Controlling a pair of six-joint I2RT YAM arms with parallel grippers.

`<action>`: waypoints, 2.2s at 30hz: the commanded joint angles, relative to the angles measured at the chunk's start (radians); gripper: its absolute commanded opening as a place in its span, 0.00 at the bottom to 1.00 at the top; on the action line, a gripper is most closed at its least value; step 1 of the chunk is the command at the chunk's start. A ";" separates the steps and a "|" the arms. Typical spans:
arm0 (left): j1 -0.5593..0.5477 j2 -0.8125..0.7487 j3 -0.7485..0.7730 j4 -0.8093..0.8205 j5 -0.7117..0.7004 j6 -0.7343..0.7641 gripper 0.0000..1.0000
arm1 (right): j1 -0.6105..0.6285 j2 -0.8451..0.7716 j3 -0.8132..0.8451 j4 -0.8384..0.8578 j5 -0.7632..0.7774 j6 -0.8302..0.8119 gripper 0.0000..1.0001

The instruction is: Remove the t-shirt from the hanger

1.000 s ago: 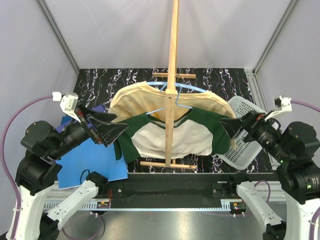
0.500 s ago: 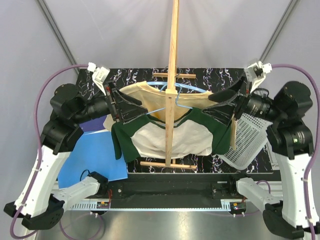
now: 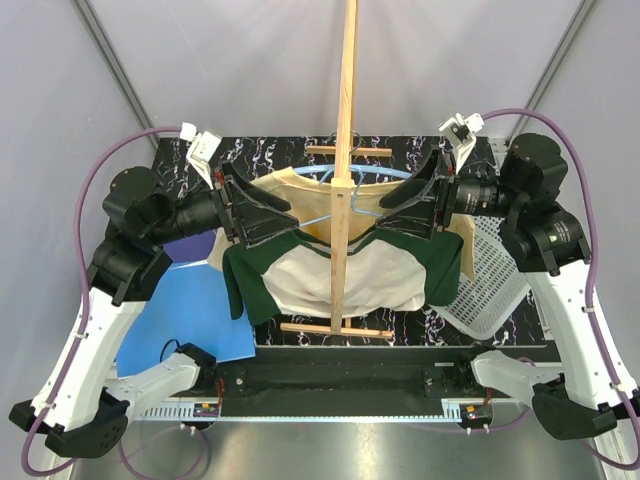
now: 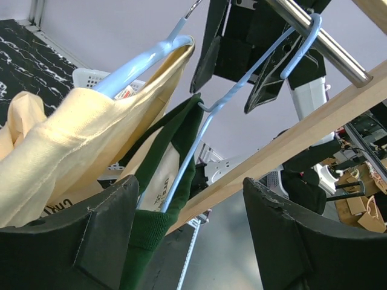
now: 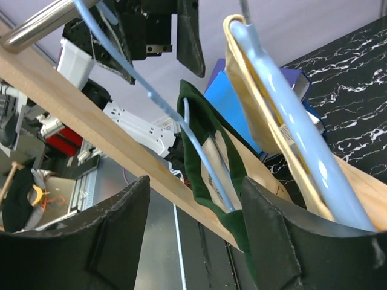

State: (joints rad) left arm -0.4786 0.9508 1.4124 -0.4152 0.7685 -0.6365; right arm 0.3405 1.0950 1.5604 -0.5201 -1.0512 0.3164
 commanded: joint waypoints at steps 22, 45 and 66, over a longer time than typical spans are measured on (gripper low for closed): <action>0.003 0.008 -0.007 0.105 0.130 -0.086 0.66 | 0.232 0.048 -0.048 0.098 0.241 -0.137 0.34; 0.005 0.074 0.089 0.061 0.164 -0.048 0.66 | 0.238 -0.076 -0.319 0.562 0.292 0.042 0.00; 0.011 0.052 0.135 -0.013 0.146 -0.034 0.65 | 0.212 -0.133 -0.422 0.898 0.212 0.279 0.00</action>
State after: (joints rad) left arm -0.4755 1.0222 1.5047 -0.4267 0.9051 -0.6811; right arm 0.5713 1.0172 1.1358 0.2470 -0.8570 0.5674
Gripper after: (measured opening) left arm 0.653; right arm 0.070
